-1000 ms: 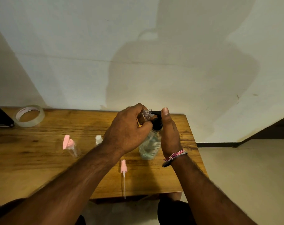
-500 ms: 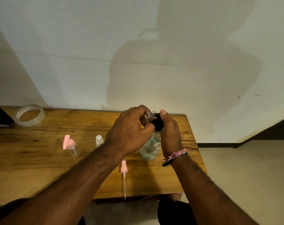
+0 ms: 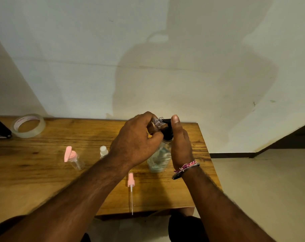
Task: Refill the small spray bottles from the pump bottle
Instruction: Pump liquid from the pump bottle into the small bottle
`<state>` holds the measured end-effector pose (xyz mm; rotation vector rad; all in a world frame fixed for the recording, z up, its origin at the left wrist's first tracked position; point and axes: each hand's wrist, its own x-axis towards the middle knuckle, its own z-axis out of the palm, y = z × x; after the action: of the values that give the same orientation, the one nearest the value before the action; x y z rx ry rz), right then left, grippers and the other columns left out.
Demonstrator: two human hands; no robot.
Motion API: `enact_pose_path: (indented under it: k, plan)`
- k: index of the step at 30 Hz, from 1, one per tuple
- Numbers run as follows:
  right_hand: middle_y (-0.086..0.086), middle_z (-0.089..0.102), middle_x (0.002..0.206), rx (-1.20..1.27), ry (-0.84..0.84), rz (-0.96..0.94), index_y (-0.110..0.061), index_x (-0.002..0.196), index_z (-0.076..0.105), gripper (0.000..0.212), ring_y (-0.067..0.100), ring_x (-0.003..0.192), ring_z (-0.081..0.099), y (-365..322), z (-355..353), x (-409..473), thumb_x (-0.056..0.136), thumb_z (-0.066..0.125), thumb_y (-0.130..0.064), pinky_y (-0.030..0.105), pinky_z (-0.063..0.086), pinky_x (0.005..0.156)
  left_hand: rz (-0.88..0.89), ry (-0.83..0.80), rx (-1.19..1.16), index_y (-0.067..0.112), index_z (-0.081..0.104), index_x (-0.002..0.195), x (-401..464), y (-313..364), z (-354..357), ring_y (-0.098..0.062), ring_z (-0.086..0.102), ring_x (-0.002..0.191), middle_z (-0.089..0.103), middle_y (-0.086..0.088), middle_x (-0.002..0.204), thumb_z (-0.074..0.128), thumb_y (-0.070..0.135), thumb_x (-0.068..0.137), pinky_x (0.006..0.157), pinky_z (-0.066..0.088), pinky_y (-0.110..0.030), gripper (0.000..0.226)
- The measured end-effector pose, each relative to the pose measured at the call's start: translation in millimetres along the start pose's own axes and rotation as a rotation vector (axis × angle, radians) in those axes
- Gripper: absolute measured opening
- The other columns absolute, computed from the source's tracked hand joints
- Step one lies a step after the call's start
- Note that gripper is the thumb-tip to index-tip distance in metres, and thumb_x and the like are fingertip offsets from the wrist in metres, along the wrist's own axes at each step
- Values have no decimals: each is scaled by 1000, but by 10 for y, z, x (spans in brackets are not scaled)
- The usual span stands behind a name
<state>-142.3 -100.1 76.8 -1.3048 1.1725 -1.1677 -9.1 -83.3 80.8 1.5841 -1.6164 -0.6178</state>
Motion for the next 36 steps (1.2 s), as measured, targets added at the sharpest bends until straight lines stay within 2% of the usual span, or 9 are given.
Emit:
enact_pose_path:
  k: [4, 7, 9, 12, 18, 20, 22, 25, 36]
  plan:
    - [-13, 79, 85, 20, -10, 24, -40, 78, 80, 48, -3, 87, 71, -44, 2, -23, 94, 37, -55, 9, 51, 72, 2, -6, 2, 31, 62, 108, 5, 8, 4, -9, 59, 82, 63, 12, 91, 70, 33, 93, 65, 48, -29, 17]
    - [-18, 76, 76, 44, -17, 48, -49, 69, 78, 51, -8, 78, 69, -48, -2, -14, 102, 38, -46, 17, 48, 72, 13, -4, -2, 31, 62, 107, 7, 9, 5, -8, 59, 81, 62, 13, 90, 70, 33, 93, 65, 52, -31, 16]
    - [-17, 74, 70, 62, 1, 61, -44, 65, 78, 53, -8, 71, 68, -28, -7, -1, 103, 41, -42, 21, 48, 71, 18, -3, -2, 31, 62, 106, 5, 11, 8, -8, 59, 80, 62, 13, 89, 70, 32, 93, 65, 52, -32, 16]
    - [-14, 74, 67, 76, 32, 51, -29, 65, 76, 54, -8, 67, 67, 15, -20, 38, 107, 43, -33, 12, 50, 63, 22, 1, 8, 29, 62, 105, 6, 15, 17, -8, 58, 79, 62, 12, 88, 71, 32, 92, 64, 52, -32, 15]
    - [-17, 71, 63, 99, 69, 17, -26, 60, 73, 56, -10, 63, 65, 59, -42, 49, 107, 44, -23, 8, 49, 60, 15, -3, 14, 29, 63, 103, 2, 2, 37, -7, 58, 77, 62, 13, 86, 71, 30, 92, 63, 42, -26, 14]
    - [-17, 72, 64, 71, 51, 13, -25, 67, 72, 49, -10, 64, 64, 64, -39, 49, 108, 44, -25, 8, 48, 60, 15, -3, 12, 30, 63, 103, 0, 0, 42, -8, 58, 78, 62, 13, 87, 71, 30, 92, 64, 44, -27, 14]
    - [-14, 74, 68, 44, 23, 6, -24, 75, 73, 44, -7, 69, 67, 60, -25, 51, 107, 46, -35, 9, 49, 62, 17, 7, 6, 30, 63, 103, 3, -4, 41, -9, 59, 79, 63, 12, 88, 71, 31, 91, 65, 49, -30, 14]
    - [-7, 77, 75, 22, -7, 4, -24, 80, 77, 46, 0, 76, 71, 52, -17, 45, 95, 43, -51, 11, 51, 65, 27, 21, 4, 30, 62, 103, 16, -4, 36, -11, 59, 81, 63, 11, 88, 71, 32, 92, 66, 52, -33, 15]
    - [-8, 77, 75, 5, -21, 8, -25, 79, 77, 46, 0, 76, 71, 66, -18, 63, 96, 44, -52, 10, 51, 66, 36, 15, -18, 30, 62, 103, 26, -28, 45, -14, 61, 82, 64, 10, 89, 69, 31, 91, 69, 55, -37, 14]
